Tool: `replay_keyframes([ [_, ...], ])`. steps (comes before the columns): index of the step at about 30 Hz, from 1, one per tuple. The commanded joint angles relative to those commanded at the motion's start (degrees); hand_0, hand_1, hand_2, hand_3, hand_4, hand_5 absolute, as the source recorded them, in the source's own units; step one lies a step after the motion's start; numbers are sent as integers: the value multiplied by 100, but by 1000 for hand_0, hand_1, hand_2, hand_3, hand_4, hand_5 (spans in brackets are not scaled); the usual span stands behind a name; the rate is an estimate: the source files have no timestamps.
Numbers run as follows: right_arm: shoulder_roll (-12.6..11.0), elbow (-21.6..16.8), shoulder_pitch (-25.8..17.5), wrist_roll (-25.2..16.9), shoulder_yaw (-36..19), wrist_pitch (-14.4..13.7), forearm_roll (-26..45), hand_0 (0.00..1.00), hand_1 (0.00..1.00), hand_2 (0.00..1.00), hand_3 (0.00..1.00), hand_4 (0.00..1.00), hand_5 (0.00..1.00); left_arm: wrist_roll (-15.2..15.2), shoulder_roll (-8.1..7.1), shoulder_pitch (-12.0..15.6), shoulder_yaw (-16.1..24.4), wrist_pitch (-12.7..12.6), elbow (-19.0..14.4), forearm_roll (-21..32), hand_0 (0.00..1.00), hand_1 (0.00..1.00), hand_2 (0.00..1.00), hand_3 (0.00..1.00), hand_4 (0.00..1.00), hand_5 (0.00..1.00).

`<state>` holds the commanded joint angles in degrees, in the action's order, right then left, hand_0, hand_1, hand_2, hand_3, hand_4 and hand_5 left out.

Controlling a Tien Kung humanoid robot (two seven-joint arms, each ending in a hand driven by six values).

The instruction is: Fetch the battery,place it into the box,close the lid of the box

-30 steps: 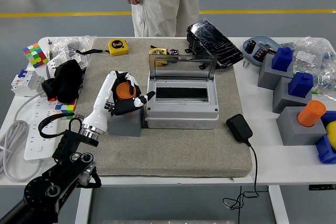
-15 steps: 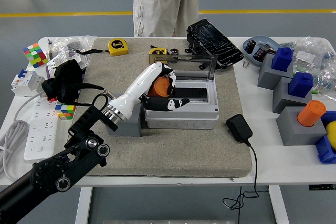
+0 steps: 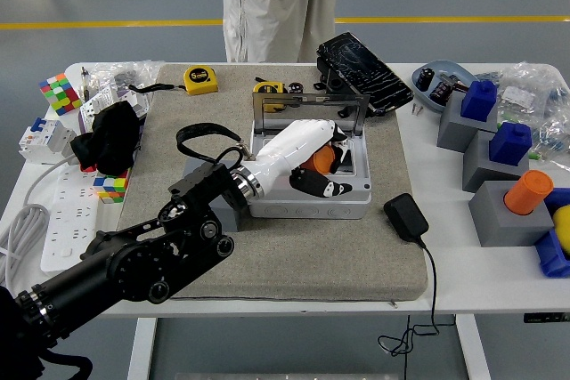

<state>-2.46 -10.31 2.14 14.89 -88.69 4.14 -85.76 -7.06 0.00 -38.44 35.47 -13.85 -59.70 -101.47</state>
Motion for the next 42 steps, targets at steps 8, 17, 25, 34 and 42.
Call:
replay_keyframes([
  [8,-5,0,23,-10,87,2,57,642,666,675,610,995,602,63,0,-199,-56,21,308,-173,133,144,181,280,998,2],
  [17,-13,0,-6,9,31,3,-11,642,667,675,610,995,601,-39,0,-139,-32,-40,353,-210,273,418,460,598,998,73],
  [25,-6,0,1,-6,88,3,54,642,667,675,610,995,601,-72,0,-102,32,-48,297,-226,304,443,481,629,998,83],
  [34,0,0,-23,7,9,-1,-12,642,666,675,610,995,601,-119,0,95,289,-55,-162,-140,309,467,491,648,998,115],
  [42,3,0,-12,-22,33,-3,21,642,666,674,610,995,601,160,-191,578,725,149,-1042,-231,311,477,486,580,998,167],
])
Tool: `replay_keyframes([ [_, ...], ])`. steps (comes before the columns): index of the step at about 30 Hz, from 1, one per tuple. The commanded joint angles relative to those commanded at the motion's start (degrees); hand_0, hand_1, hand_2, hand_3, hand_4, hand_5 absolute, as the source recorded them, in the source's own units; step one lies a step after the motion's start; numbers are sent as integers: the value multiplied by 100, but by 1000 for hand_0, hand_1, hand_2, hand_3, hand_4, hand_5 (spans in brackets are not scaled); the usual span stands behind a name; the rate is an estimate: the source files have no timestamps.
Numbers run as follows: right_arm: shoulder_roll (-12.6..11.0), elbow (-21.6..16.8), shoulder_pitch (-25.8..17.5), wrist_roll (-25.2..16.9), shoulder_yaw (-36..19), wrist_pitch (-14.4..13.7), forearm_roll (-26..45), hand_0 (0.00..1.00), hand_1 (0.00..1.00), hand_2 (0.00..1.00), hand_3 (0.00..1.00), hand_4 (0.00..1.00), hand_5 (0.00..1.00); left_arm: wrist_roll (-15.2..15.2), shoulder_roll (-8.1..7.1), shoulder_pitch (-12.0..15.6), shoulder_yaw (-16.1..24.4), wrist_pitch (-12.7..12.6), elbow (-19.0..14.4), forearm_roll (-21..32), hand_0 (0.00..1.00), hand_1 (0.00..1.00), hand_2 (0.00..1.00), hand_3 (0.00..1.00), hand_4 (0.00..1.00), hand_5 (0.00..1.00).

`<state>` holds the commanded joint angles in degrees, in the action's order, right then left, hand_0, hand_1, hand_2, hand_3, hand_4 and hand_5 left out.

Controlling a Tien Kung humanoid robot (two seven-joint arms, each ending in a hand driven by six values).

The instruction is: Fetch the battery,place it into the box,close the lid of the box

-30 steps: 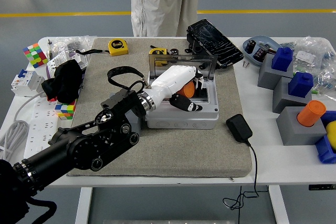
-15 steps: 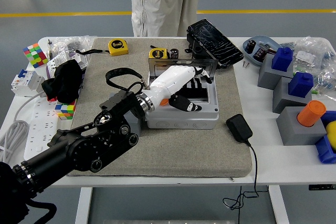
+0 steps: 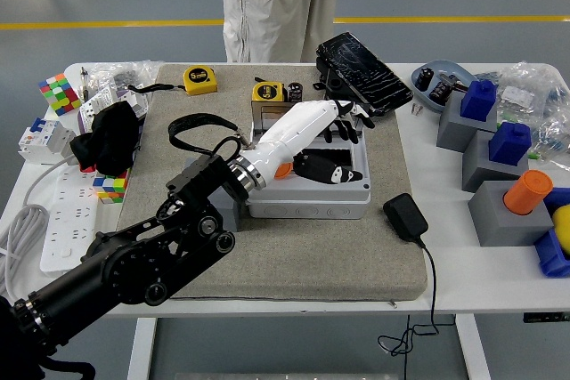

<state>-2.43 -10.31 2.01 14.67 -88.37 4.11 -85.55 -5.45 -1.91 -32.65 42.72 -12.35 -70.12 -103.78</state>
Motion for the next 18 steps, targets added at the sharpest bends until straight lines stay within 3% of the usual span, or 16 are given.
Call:
replay_keyframes([
  [3,-8,0,-1,-5,-23,-2,-7,642,666,674,610,995,601,195,-210,297,216,172,-392,-64,311,477,486,580,998,167],
  [4,-8,0,-4,-2,-52,-5,-32,642,666,675,610,995,601,229,-280,404,293,208,-525,-91,344,521,504,562,998,257],
  [9,-17,0,-18,4,-139,-8,-87,642,666,675,610,995,601,310,-620,1004,795,285,-1153,-204,344,521,504,562,998,257],
  [11,-17,0,-22,0,-144,-8,-87,644,666,675,610,995,601,322,-715,1229,1010,288,-1316,-249,379,574,543,567,998,302],
  [14,-12,0,-29,-6,-138,-6,-82,644,666,675,610,995,601,332,-818,1527,1324,271,-1451,-331,379,574,543,567,998,302],
  [18,-6,0,-28,-14,-108,-3,-58,641,666,675,610,995,601,346,-917,1686,1450,286,-1389,-377,395,593,549,567,998,310],
])
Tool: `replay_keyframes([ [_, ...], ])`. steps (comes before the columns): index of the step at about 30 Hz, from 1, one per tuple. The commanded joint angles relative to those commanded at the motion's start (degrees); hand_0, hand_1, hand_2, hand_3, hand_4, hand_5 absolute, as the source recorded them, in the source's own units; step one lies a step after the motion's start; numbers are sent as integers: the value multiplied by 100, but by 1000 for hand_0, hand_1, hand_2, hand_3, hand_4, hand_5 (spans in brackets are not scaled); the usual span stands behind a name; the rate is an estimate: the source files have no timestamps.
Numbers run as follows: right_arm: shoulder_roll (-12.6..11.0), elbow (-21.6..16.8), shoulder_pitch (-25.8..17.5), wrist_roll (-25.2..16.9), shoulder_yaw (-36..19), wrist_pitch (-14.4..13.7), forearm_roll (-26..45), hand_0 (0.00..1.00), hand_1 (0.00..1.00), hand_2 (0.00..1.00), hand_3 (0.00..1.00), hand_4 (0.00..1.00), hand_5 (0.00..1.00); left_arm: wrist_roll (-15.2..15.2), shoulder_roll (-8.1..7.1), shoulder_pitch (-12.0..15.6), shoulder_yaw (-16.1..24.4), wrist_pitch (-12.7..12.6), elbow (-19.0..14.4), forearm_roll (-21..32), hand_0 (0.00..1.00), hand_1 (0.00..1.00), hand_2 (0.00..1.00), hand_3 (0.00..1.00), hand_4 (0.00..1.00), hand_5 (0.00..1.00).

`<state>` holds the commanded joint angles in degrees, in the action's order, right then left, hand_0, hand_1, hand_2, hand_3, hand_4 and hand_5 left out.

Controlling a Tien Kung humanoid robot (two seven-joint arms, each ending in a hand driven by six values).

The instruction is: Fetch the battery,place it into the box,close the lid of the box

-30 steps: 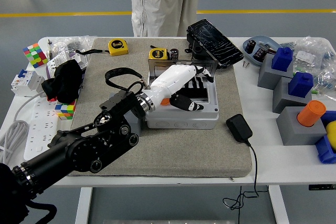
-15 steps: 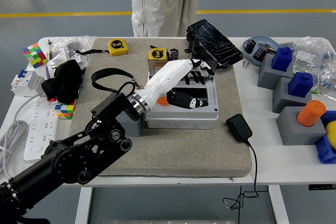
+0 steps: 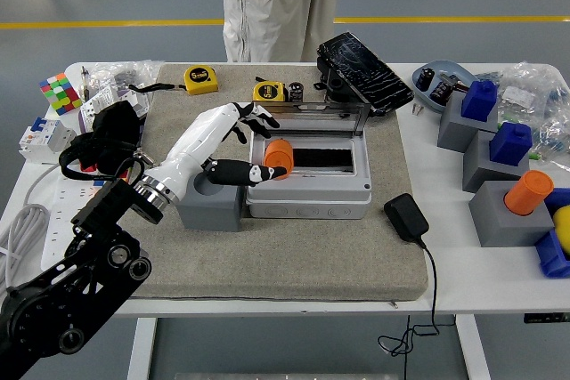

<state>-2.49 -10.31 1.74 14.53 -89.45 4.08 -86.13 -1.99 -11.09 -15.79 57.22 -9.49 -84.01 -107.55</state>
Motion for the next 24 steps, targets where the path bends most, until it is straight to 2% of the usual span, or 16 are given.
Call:
replay_keyframes([
  [6,-10,0,14,-16,45,-3,41,643,666,675,610,995,601,13,-29,122,-56,42,239,-31,399,601,552,568,998,315],
  [13,-13,0,4,8,-16,-3,-9,643,666,675,610,995,601,-1,2,58,-224,38,290,22,401,600,552,567,998,315],
  [18,-13,0,5,5,9,-3,15,642,667,675,610,995,600,0,83,-35,-446,43,327,76,404,595,557,568,998,320],
  [24,-9,0,15,-6,90,1,88,642,666,675,610,995,601,-40,263,-239,-783,31,434,169,400,588,570,568,998,321],
])
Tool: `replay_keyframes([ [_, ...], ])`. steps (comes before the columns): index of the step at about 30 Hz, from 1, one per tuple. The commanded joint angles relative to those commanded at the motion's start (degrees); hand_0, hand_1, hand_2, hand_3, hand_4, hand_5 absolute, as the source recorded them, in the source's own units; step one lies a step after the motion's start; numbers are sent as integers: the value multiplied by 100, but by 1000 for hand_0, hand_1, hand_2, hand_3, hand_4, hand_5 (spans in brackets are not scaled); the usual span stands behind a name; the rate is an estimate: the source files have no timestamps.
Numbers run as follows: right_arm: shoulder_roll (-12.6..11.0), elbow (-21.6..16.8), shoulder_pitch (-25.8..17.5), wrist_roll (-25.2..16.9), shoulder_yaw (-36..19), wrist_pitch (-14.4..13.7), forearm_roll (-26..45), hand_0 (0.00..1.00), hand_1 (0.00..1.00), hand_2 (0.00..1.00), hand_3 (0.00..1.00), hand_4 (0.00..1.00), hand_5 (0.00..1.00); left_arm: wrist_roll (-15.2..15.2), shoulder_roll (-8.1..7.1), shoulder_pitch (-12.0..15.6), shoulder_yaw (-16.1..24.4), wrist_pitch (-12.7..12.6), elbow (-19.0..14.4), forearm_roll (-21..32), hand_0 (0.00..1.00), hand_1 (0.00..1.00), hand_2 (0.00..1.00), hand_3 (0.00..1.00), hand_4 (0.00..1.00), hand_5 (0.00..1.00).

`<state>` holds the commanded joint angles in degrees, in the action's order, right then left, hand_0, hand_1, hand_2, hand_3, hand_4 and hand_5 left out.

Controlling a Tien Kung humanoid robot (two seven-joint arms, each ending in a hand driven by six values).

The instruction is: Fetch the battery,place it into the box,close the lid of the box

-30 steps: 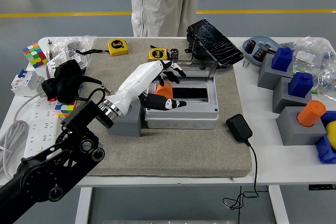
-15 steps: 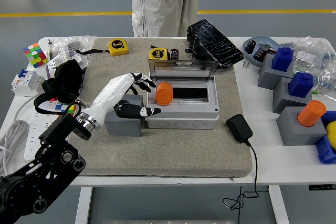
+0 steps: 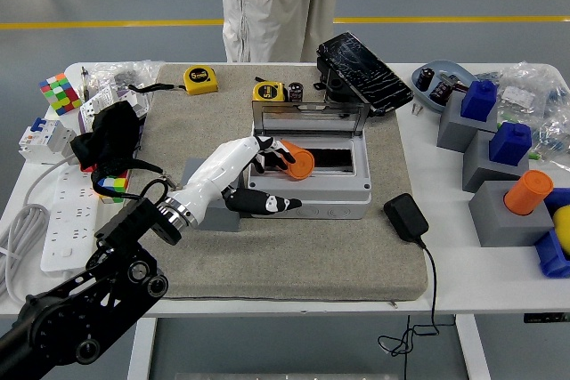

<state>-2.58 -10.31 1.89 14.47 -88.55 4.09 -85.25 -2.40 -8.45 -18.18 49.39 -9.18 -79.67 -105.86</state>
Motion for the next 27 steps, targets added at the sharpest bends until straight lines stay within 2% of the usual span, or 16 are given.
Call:
replay_keyframes([
  [4,-3,0,-2,15,-25,2,-38,642,666,675,610,995,602,-74,186,-228,-247,-33,122,130,398,592,572,568,998,321],
  [7,-7,0,10,22,-23,3,-43,642,666,675,610,995,602,-154,382,-463,-448,-61,250,274,398,592,572,568,998,321],
  [10,-9,0,22,14,21,4,-3,642,666,675,610,995,602,-171,492,-614,-557,-59,275,314,397,592,573,568,998,322],
  [13,-9,0,30,4,60,1,39,642,666,675,610,995,602,-190,536,-704,-549,-74,219,317,397,592,573,568,998,322],
  [21,-5,0,7,36,-38,4,-59,642,666,675,610,995,601,-319,504,-994,-192,-247,284,162,398,599,582,581,998,325],
  [22,-4,0,6,37,-37,5,-60,642,666,675,610,996,602,-322,507,-1040,-138,-256,313,124,650,737,724,735,998,357],
  [27,-5,0,18,22,31,5,-1,642,666,675,610,996,602,-212,528,-1255,68,-219,515,-18,650,737,724,735,998,357],
])
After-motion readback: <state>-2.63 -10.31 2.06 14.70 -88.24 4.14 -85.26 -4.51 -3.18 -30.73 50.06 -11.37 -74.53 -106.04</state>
